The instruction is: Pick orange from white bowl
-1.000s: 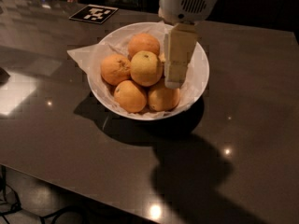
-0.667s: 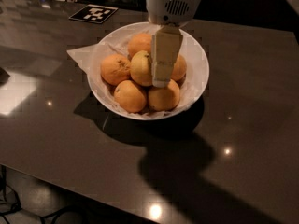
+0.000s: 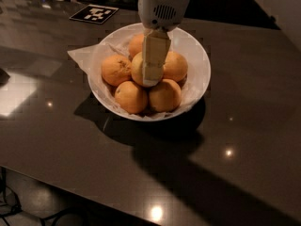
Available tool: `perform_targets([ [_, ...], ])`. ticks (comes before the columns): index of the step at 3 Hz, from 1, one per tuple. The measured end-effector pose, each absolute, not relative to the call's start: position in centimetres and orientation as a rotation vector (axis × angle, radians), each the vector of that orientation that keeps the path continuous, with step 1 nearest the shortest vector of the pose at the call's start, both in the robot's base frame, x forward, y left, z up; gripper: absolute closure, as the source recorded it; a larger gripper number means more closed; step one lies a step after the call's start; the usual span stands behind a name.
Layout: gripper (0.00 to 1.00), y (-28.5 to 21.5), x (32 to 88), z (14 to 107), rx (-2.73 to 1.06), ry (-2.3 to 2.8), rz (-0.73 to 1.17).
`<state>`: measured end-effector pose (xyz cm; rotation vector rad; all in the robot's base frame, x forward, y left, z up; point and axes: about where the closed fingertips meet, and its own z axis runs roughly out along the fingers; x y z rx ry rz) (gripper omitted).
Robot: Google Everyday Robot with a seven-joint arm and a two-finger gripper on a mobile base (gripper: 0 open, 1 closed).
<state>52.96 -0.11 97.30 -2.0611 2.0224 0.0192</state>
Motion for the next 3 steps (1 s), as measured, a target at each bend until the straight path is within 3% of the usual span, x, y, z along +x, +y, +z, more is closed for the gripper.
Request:
perform_targets([
  [1, 0.21, 0.1, 53.4, 96.5, -2.059, 2.044, 0.04],
  [3, 0.18, 0.4, 54.3, 94.6, -2.075, 2.073, 0.069],
])
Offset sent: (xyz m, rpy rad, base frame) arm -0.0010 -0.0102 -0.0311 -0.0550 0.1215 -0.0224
